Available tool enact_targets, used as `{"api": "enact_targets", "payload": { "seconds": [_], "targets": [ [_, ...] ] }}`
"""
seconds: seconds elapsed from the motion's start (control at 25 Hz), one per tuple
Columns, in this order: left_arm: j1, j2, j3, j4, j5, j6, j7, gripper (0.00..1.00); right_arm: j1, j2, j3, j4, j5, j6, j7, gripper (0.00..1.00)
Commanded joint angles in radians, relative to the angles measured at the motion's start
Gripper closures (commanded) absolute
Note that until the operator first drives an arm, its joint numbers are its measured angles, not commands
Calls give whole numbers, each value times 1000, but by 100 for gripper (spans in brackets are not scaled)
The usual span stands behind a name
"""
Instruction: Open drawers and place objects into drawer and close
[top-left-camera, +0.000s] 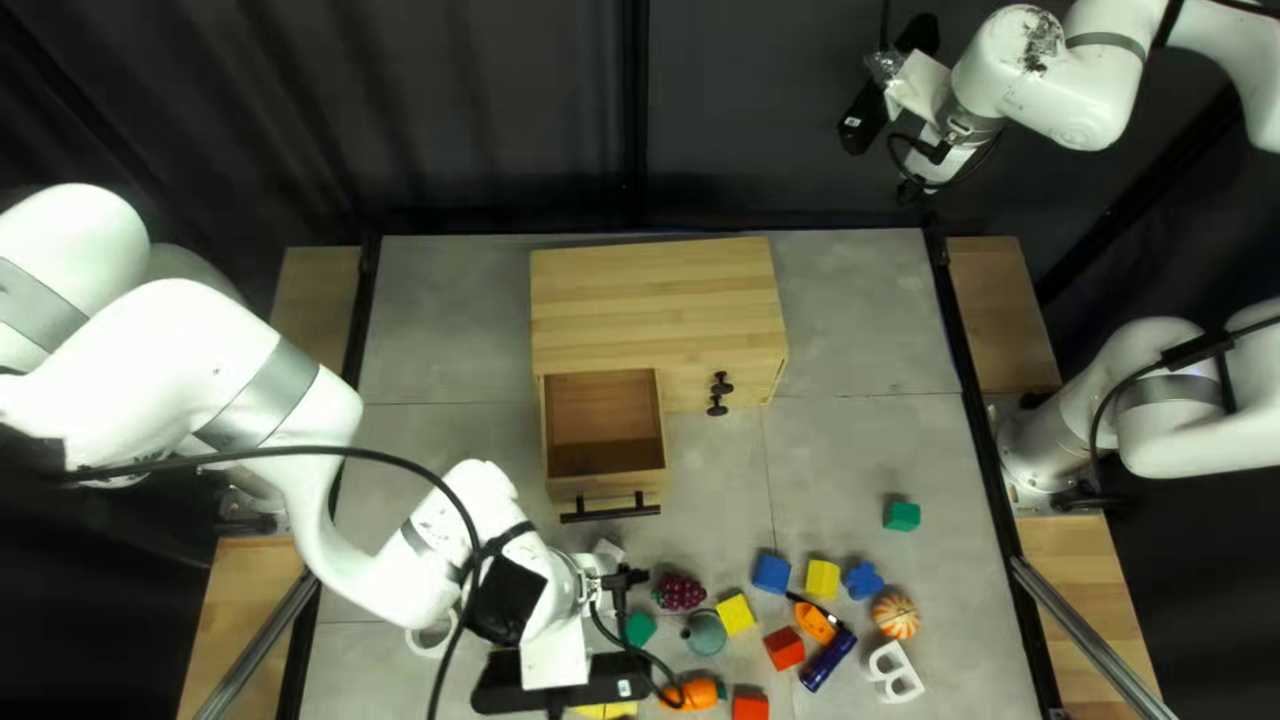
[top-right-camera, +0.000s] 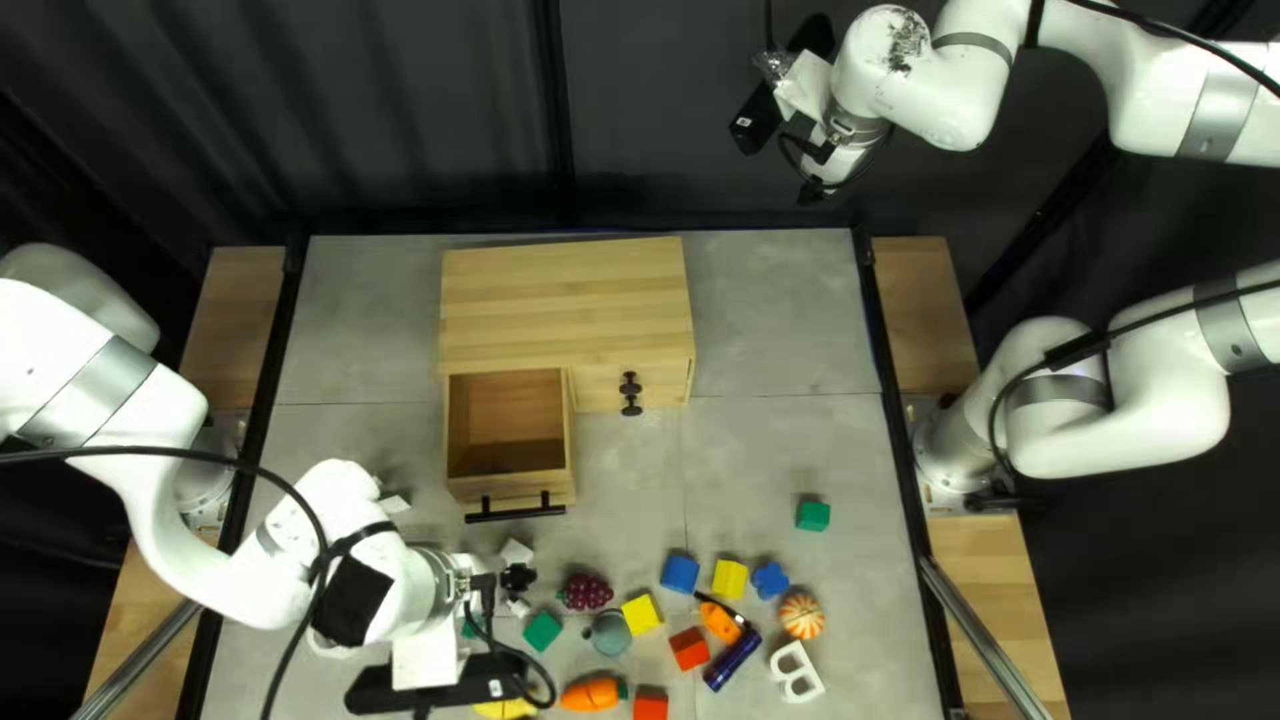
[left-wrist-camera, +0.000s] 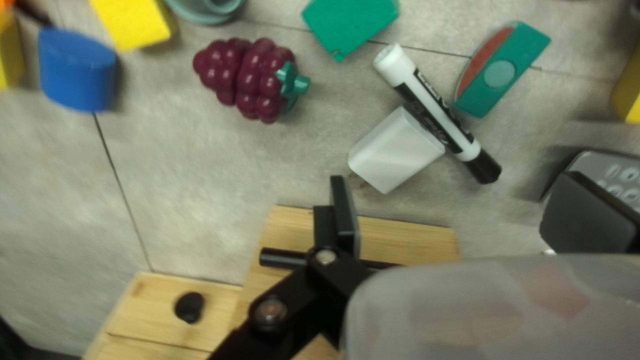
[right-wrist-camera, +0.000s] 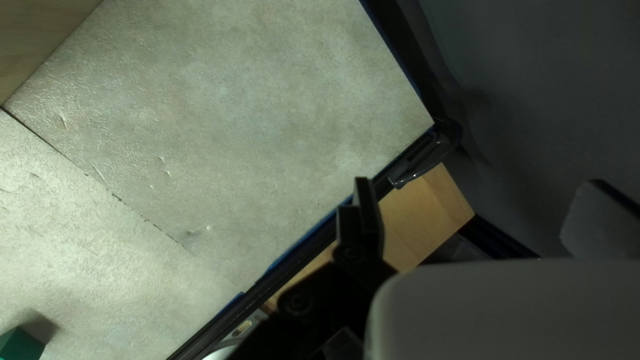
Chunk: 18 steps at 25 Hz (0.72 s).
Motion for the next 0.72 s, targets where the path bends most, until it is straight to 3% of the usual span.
{"api": "enact_targets", "payload": {
  "seconds": [0.04,0.32,0.48,0.72],
  "targets": [
    [53,88,-17,84,-93,53,290,0,0,0,0,0,0,0,0,0],
    [85,140,-40,83,-95,-9,290,0,0,0,0,0,0,0,0,0],
    [96,177,-41,139,-124,27,321,0,0,0,0,0,0,0,0,0],
    [96,177,-41,139,-124,27,321,0,0,0,0,0,0,0,0,0]
  ]
}}
